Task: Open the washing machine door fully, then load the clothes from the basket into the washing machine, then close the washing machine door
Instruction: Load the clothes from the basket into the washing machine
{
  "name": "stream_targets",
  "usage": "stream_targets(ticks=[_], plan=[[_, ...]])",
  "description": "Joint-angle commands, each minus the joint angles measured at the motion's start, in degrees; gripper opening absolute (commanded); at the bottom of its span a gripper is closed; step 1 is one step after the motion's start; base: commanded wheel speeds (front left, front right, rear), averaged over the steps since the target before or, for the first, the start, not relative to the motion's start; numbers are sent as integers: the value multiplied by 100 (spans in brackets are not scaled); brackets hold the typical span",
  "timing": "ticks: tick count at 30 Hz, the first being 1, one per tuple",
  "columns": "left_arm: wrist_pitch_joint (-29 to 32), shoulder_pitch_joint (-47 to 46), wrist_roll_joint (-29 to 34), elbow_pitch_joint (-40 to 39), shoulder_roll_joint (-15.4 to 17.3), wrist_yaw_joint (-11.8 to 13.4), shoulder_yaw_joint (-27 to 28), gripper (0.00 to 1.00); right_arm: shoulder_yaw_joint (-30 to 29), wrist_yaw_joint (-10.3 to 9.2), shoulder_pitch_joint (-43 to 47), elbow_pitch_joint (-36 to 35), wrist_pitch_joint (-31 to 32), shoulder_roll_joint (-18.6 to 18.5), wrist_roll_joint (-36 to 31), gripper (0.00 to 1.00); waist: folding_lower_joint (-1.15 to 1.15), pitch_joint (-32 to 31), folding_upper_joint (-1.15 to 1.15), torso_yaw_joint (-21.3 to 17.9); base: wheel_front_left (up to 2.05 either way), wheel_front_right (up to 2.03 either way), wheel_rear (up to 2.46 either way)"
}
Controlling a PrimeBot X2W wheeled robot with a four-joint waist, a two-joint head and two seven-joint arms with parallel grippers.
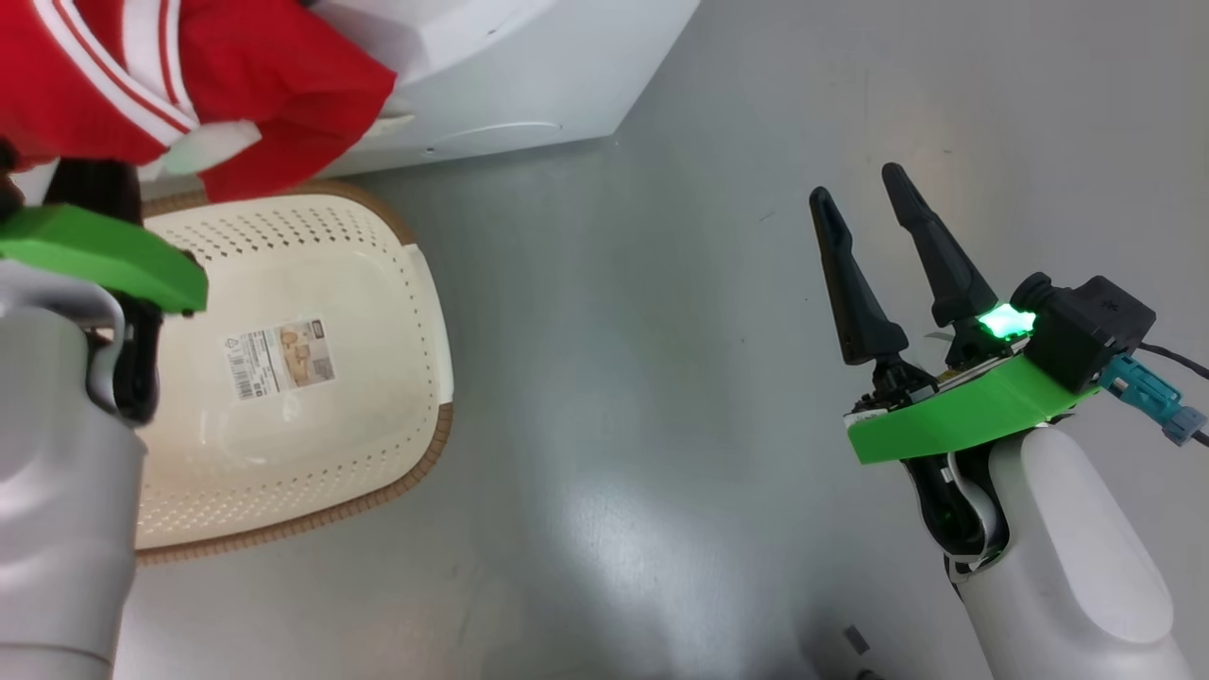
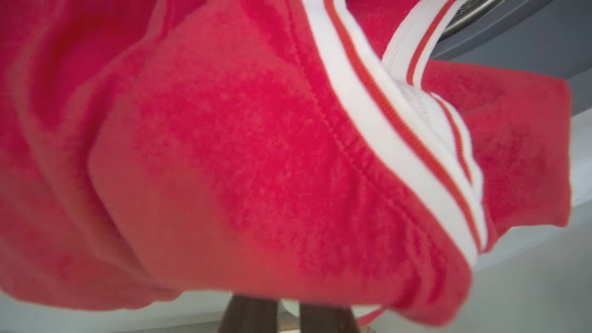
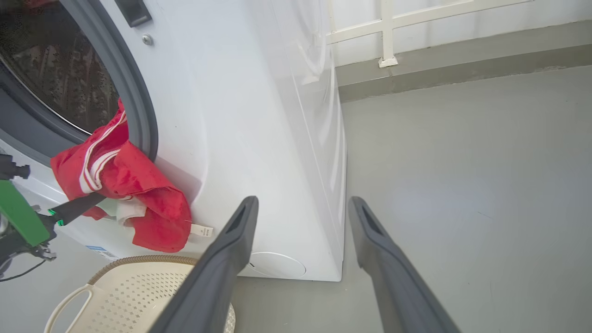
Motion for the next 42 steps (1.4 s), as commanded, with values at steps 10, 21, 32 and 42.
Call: stream_targets(ticks=[10,21,32,42], plan=[[-71,872,44,-1423,324,-16,481,0,51,9,193,-96,-26,-17,-11,100,0,-165,0,127,0,0,0],[-22,753,223,-2180,505,-16,655,0,105,9,242,-85,-26,-16,17,100,0,-237,0,132,0,0,0],[497,-1443,495,-875,715,-16,269,0,149,9,152,-161,-26,137,45,100,0,227,0,-357,0,0,0],[75,-2769,747,128,951,122,245,0,152,9,208,-227,-26,288,61,100,0,547,0,-794,0,0,0]])
